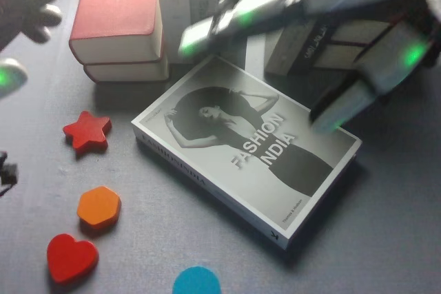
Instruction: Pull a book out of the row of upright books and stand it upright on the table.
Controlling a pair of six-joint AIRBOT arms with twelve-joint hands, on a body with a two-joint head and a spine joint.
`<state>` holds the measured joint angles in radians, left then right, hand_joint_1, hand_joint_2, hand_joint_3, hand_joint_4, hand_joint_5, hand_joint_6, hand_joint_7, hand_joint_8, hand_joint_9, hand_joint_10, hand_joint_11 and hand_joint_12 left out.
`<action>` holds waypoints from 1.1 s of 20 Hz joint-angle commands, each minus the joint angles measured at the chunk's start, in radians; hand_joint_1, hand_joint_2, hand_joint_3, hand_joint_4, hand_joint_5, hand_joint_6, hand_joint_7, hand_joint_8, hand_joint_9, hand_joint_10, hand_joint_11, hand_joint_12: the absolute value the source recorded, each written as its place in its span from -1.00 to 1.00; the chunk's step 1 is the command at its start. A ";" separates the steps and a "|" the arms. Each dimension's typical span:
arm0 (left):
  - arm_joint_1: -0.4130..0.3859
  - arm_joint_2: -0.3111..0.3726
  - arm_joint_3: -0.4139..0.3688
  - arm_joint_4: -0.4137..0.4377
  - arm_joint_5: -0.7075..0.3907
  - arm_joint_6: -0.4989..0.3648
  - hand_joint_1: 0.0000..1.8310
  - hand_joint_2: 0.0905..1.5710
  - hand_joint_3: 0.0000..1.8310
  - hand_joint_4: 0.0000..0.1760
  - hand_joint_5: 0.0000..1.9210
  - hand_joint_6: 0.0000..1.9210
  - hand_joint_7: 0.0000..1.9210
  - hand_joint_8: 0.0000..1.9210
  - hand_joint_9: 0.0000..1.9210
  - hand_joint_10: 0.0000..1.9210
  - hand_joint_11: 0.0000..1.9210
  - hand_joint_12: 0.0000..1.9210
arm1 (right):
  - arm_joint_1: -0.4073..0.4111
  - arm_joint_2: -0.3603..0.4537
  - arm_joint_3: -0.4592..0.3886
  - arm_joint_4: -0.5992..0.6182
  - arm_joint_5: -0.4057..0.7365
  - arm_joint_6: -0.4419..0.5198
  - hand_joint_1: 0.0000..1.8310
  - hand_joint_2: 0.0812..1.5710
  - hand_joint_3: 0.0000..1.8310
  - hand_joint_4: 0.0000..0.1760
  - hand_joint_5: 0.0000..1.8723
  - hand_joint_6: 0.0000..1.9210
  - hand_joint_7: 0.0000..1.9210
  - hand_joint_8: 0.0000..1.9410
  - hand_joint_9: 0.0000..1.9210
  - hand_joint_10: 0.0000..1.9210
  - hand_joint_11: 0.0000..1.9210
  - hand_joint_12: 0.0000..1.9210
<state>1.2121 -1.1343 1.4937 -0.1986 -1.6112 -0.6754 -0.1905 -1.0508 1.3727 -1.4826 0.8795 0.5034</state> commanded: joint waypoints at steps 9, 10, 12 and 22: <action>-0.135 -0.003 0.045 -0.059 -0.124 -0.011 -0.12 0.33 -0.98 0.46 -0.97 -1.00 -0.73 -1.00 -0.54 -0.99 -0.99 0.60 | -0.320 0.197 -0.008 1.217 0.224 -0.643 -0.17 0.48 -1.00 0.09 -1.00 -1.00 -1.00 -1.00 -0.83 -0.99 -1.00 -0.25; -0.143 -0.007 0.047 -0.059 -0.124 -0.011 -0.13 0.24 -1.00 0.48 -0.98 -1.00 -0.77 -1.00 -0.61 -1.00 -1.00 0.45 | -0.372 0.218 -0.026 1.315 0.292 -0.691 -0.01 0.42 -1.00 -0.03 -1.00 -1.00 -1.00 -1.00 -0.86 -0.98 -1.00 -0.39; -0.154 -0.013 0.052 -0.060 -0.124 -0.011 -0.19 0.23 -1.00 0.29 -0.96 -0.99 -0.81 -1.00 -0.62 -1.00 -1.00 0.32 | -0.436 0.245 -0.057 1.428 0.402 -0.751 -0.06 0.46 -0.99 0.02 -1.00 -1.00 -0.96 -1.00 -0.83 -0.99 -1.00 -0.48; -0.228 -0.003 0.044 -0.005 -0.124 -0.011 -0.14 0.18 -0.99 0.20 -0.82 -0.97 -0.80 -0.99 -0.70 -0.98 -1.00 -0.26 | -0.759 0.348 -0.241 1.645 0.884 -0.827 -0.74 0.56 -0.98 0.32 -0.59 -0.98 -0.54 -0.99 -0.47 -0.95 -0.95 0.57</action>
<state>0.9958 -1.1419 1.5372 -0.1757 -1.6337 -0.6777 -0.9588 -0.7002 1.1236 0.1215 1.6562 -0.3298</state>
